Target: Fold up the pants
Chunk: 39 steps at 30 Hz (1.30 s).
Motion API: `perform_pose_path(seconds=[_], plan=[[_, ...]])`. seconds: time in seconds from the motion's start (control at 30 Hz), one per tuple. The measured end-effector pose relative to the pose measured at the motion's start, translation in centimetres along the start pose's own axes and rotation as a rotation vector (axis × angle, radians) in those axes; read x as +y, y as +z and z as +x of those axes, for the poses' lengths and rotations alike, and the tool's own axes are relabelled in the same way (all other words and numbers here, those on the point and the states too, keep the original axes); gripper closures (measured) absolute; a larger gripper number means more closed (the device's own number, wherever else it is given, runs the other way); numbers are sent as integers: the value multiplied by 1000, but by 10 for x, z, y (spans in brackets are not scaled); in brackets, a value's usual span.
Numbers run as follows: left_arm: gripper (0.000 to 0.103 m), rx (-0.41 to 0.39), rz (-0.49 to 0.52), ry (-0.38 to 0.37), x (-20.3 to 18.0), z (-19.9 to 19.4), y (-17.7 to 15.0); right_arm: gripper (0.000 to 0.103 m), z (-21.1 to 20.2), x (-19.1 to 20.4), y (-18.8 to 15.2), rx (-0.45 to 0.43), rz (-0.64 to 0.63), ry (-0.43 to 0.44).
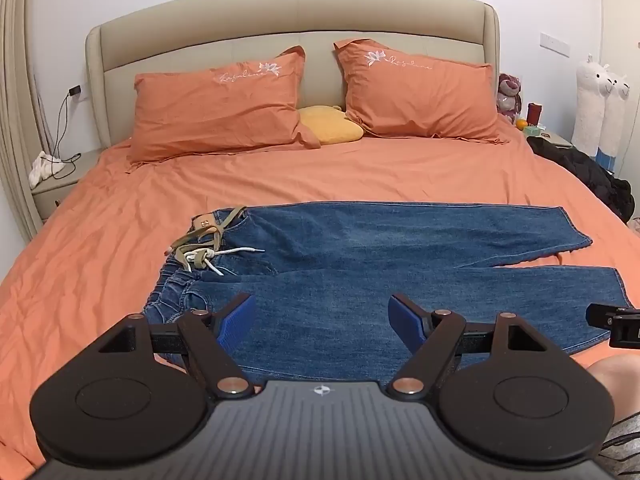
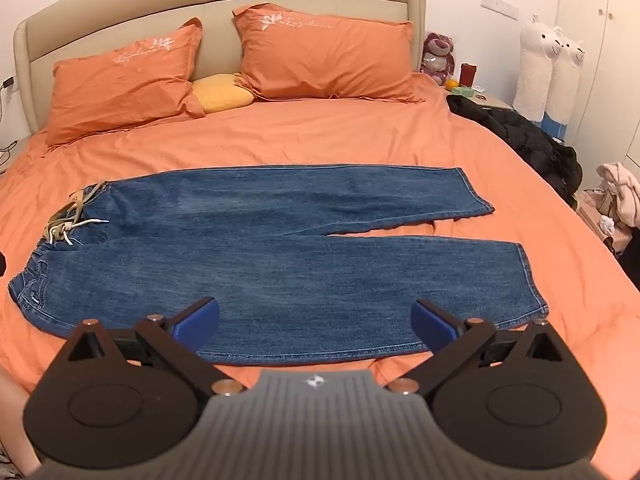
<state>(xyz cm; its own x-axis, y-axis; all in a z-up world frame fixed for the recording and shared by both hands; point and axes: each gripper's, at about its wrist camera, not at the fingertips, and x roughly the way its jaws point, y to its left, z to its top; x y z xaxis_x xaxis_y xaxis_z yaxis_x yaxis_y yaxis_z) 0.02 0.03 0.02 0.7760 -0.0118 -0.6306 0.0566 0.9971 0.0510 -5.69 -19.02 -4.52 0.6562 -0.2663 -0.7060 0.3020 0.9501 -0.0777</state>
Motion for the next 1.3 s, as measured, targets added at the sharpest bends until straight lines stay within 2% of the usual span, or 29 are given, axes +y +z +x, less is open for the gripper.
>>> perform_pose_path(seconds=[0.43, 1.3], plan=[[16, 1, -12, -6, 1, 1, -3, 5, 1, 4, 0, -10, -17, -4], [16, 15, 19, -43, -8, 2, -5, 5, -22, -6, -9, -16, 40, -60]])
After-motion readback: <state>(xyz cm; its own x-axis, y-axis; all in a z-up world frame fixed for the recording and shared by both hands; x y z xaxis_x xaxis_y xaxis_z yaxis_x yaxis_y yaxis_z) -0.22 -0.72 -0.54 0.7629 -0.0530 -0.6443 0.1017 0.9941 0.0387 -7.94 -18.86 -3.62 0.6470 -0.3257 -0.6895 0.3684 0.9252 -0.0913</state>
